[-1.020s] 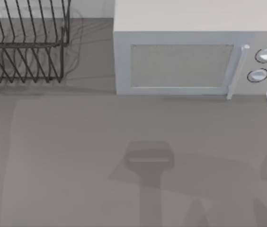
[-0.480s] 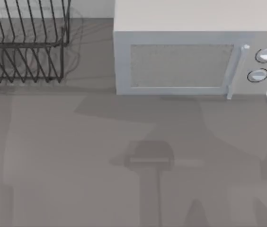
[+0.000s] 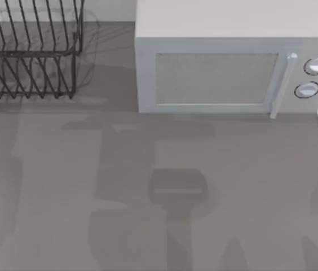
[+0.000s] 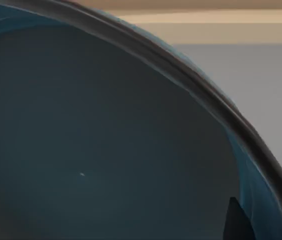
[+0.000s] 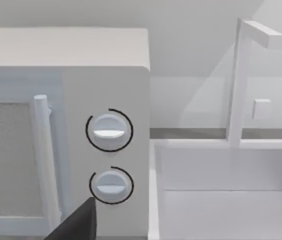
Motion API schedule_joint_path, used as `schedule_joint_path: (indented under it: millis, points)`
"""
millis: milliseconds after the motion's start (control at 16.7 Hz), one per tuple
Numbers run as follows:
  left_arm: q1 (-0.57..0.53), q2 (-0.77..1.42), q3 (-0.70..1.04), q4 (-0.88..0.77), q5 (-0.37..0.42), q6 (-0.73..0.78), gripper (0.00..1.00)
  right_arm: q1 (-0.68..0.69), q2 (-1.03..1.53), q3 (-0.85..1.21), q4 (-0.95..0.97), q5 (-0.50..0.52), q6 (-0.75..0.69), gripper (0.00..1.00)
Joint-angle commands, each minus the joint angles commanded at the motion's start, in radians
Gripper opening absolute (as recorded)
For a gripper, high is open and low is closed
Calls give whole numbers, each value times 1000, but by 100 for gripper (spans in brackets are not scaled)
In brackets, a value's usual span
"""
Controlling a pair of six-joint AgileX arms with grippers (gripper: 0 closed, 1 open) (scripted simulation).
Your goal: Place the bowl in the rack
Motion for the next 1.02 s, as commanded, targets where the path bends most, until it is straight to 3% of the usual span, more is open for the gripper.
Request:
schedule_joint_path:
  millis: [480,1020]
  points:
    - [-13,69,-29,86,-12,-4,0,0,0,0,0,0,0,100]
    - [-13,69,-29,86,-12,-4,68,0,0,0,0,0,0,100]
